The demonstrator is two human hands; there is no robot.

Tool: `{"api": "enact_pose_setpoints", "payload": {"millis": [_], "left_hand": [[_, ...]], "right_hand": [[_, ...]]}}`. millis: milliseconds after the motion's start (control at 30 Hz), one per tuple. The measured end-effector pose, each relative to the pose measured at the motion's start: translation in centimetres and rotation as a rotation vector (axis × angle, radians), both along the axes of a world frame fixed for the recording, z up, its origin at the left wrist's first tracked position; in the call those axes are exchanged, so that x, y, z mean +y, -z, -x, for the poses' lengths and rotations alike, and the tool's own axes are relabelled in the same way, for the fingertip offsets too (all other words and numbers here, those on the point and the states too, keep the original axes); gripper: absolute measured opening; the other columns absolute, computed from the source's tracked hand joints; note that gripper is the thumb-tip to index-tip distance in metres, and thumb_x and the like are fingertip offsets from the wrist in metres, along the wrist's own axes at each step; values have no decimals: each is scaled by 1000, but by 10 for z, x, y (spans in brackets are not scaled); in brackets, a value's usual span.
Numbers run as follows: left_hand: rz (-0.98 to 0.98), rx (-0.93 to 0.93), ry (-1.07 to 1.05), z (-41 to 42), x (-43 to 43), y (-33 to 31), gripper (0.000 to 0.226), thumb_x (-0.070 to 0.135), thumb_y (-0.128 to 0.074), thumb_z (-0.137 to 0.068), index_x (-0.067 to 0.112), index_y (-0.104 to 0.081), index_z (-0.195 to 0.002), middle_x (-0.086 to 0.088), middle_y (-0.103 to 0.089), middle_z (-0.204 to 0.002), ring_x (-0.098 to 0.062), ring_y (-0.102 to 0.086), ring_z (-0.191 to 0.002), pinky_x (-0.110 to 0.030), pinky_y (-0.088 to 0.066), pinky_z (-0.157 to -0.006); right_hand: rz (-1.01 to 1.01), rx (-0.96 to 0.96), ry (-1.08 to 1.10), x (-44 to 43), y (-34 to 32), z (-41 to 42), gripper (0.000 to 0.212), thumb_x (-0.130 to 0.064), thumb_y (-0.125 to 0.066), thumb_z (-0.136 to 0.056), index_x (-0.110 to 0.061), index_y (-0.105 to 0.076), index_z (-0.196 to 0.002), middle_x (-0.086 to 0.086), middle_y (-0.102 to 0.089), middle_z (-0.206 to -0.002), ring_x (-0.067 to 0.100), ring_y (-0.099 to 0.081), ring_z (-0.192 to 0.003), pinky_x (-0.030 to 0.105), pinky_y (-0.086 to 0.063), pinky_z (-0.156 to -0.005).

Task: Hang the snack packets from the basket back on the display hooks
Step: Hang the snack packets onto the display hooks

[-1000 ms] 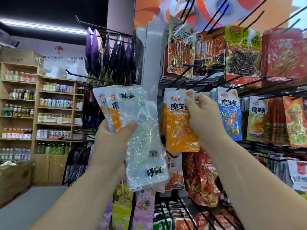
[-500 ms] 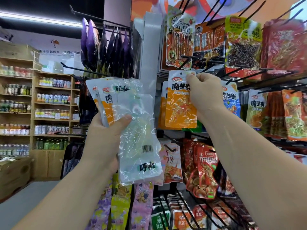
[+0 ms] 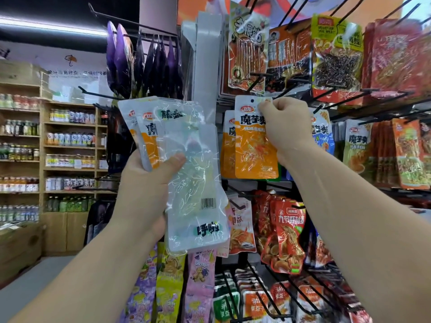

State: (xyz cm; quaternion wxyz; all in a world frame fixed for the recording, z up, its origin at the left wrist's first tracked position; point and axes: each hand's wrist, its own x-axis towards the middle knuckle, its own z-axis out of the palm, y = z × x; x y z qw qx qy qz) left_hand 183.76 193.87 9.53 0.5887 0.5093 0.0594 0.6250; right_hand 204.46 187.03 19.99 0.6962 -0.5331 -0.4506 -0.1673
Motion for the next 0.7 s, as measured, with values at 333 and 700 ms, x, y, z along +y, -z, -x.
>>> {"api": "enact_pose_setpoints", "payload": {"millis": [333, 700], "left_hand": [[-16, 4, 16, -4, -2, -1, 36, 6, -72, -93, 11, -64, -127, -10, -78, -111, -31, -78, -94, -43, -64, -70], [0, 37, -32, 1, 0, 2, 32, 7, -75, -91, 13, -65, -122, -11, -78, -112, -33, -77, -96, -50, -65, -75]], "right_hand": [[-22, -2, 44, 2, -6, -2, 28, -28, -62, -93, -13, -53, -71, 10, -35, -66, 23, -32, -63, 40, -30, -59], [-9, -8, 0, 6, -10, -7, 53, -33, -66, -97, -20, -32, -59, -3, -25, -52, 17, -24, -48, 34, -36, -56]]}}
